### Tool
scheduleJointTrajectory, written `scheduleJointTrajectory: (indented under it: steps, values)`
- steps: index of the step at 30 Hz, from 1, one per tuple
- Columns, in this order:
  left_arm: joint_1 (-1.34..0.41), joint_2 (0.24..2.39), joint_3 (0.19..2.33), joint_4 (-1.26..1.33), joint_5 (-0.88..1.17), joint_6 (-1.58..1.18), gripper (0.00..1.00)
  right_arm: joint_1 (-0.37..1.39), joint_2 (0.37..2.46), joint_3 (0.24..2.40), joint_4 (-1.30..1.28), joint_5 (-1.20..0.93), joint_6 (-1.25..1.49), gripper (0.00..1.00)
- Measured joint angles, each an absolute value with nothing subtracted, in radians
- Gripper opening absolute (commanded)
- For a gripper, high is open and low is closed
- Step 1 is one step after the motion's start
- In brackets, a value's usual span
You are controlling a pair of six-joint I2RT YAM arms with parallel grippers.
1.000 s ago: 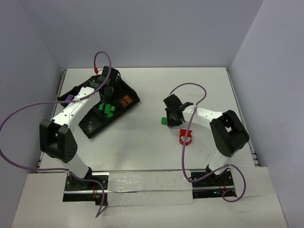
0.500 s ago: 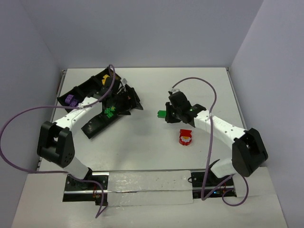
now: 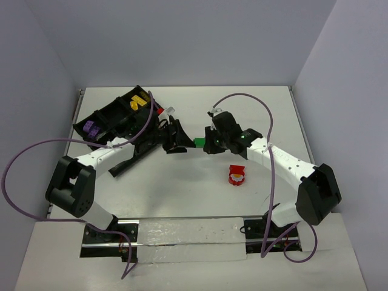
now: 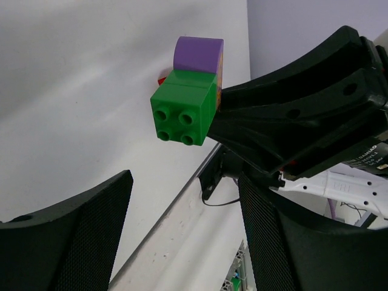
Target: Sort the legos into containers by color
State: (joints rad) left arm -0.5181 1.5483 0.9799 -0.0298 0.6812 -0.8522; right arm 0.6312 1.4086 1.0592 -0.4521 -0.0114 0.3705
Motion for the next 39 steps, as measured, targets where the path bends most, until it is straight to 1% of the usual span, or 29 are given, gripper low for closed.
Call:
scheduleJointTrajectory:
  steps: [8, 15, 19, 22, 23, 26, 27, 28, 29, 30, 39]
  values:
    - [-0.518, 1.568, 0.961, 0.028, 0.726, -0.844, 0.75, 0.637, 1.409, 1.081, -0.475, -0.079, 0.345, 0.0]
    - [-0.518, 1.62, 0.971, 0.07, 0.769, -0.835, 0.59, 0.645, 1.409, 1.092, -0.51, -0.11, 0.326, 0.0]
    - [-0.518, 1.644, 0.975, 0.086, 0.797, -0.842, 0.55, 0.65, 1.409, 1.106, -0.526, -0.109, 0.317, 0.0]
    - [-0.518, 1.645, 0.977, 0.096, 0.803, -0.847, 0.55, 0.651, 1.409, 1.107, -0.528, -0.111, 0.317, 0.0]
    - [-0.518, 1.646, 0.977, 0.102, 0.804, -0.851, 0.53, 0.652, 1.409, 1.108, -0.527, -0.112, 0.317, 0.0]
    - [-0.518, 1.649, 0.977, 0.117, 0.808, -0.86, 0.44, 0.658, 1.409, 1.111, -0.528, -0.117, 0.317, 0.0]
    - [-0.518, 1.649, 0.977, 0.122, 0.813, -0.866, 0.34, 0.66, 1.409, 1.112, -0.528, -0.117, 0.317, 0.0]
    - [-0.518, 1.649, 0.977, 0.128, 0.816, -0.872, 0.21, 0.661, 1.41, 1.112, -0.53, -0.115, 0.317, 0.0]
    - [-0.518, 1.649, 0.977, 0.134, 0.818, -0.876, 0.02, 0.663, 1.411, 1.112, -0.533, -0.112, 0.317, 0.0]
    - [-0.518, 1.65, 0.977, 0.136, 0.819, -0.881, 0.0, 0.663, 1.411, 1.112, -0.532, -0.11, 0.317, 0.0]
    - [-0.481, 1.648, 0.963, 0.17, 0.848, -0.92, 0.0, 0.663, 1.41, 1.106, -0.492, -0.084, 0.357, 0.0]
